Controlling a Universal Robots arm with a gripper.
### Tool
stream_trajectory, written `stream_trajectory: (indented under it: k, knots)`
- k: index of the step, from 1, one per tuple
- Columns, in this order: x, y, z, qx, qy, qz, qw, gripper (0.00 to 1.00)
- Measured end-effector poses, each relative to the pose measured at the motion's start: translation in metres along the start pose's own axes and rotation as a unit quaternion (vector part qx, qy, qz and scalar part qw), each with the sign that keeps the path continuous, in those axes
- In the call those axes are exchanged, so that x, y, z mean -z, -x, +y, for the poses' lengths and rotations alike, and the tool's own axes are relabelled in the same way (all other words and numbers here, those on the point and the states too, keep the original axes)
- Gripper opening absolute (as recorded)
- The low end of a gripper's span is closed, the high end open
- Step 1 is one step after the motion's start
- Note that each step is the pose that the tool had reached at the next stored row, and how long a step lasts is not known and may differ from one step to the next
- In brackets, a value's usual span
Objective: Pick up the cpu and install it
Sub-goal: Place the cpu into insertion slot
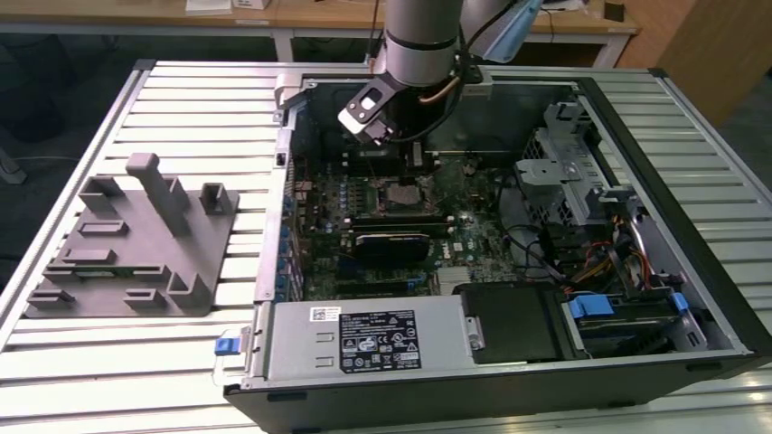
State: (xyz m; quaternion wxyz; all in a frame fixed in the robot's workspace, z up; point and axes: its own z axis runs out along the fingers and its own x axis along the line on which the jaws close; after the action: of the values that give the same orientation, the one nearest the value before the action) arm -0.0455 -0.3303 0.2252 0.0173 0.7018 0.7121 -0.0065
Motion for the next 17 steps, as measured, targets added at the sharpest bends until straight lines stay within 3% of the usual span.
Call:
stream_trajectory:
  k: [12, 15, 17]
  knots:
    - [0.0405, 0.0013, 0.0006, 0.000, 0.0017, -0.0001, 1.0000, 0.11]
    - [0.0472, 0.0015, 0.0007, 0.000, 0.0019, 0.0000, 1.0000, 0.11]
    - [0.0476, 0.0015, 0.0007, 0.000, 0.0020, 0.0000, 1.0000, 0.11]
